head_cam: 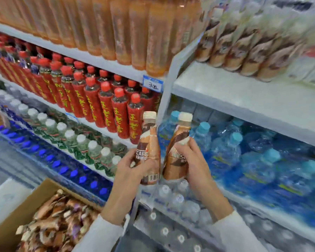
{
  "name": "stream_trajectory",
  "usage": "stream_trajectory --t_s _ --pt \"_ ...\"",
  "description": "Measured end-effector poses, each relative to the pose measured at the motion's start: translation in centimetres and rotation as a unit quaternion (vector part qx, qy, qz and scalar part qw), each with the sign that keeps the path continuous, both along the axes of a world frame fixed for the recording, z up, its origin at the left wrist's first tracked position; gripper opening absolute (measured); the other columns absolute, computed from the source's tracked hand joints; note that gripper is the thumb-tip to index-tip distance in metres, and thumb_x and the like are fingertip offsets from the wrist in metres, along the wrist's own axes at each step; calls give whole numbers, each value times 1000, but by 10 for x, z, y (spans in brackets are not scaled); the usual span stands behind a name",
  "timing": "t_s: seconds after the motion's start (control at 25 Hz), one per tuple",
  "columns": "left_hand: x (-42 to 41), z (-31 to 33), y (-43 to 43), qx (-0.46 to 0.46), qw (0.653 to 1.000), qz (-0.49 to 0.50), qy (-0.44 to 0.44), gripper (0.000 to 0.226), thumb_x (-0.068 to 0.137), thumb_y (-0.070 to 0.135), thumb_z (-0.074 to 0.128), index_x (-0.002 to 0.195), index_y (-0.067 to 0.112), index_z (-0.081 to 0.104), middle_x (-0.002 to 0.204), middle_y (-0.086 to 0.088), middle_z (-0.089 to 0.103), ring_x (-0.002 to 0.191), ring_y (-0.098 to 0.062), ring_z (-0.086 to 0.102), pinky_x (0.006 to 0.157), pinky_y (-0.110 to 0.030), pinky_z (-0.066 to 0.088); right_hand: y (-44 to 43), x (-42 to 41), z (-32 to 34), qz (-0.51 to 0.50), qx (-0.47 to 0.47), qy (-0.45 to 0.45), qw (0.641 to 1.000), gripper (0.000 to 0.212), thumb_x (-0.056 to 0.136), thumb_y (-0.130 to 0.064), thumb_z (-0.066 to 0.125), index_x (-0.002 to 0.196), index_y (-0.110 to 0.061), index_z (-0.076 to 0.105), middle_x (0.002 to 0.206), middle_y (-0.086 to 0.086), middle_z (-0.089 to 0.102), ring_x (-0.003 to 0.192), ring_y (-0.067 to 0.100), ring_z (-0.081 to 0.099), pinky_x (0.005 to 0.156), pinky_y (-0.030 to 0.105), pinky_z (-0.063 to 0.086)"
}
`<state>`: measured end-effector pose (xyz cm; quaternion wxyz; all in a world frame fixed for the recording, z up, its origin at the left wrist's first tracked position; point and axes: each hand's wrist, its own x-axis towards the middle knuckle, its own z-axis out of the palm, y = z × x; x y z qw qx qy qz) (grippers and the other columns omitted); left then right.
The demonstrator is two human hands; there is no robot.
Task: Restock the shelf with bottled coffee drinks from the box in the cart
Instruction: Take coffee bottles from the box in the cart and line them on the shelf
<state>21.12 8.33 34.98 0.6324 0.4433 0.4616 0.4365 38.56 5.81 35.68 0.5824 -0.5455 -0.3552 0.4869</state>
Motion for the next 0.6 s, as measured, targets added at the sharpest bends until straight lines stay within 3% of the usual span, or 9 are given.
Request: stream_trajectory --t_s 0.16,0.28,0.4,0.52,0.6 --pt "65 41 24 42 997 -69 -18 53 53 24 79 105 13 73 93 -13 74 84 -27 66 77 -40 54 -5 58 49 -77 71 -12 994 19 62 -46 72 79 -37 70 80 -10 69 74 4 65 67 17 51" --pt "111 73 41 85 991 -98 -24 51 54 26 78 102 9 72 87 -11 71 81 -28 65 76 -44 57 -4 97 87 -125 116 -41 984 13 63 -44 72 71 -36 64 73 -10 64 69 6 62 63 17 49" --pt "155 101 58 144 983 -114 -28 37 59 27 77 93 17 72 79 -3 71 74 -18 65 66 -33 57 4 134 119 -162 149 -81 972 12 73 -38 70 66 -41 61 69 -14 62 67 4 61 59 18 48" --pt "189 120 77 203 971 -129 3 41 60 37 76 98 21 70 86 -4 74 78 -19 69 65 -30 59 18 164 138 -189 149 -131 962 6 80 -41 66 82 -39 60 72 -15 65 70 -2 65 58 14 49" --pt "209 126 92 236 963 -127 34 41 68 33 78 107 22 68 95 -3 73 89 -21 70 69 -30 58 29 178 140 -203 130 -156 958 22 79 -46 65 96 -33 59 85 -12 68 83 1 67 69 24 51"
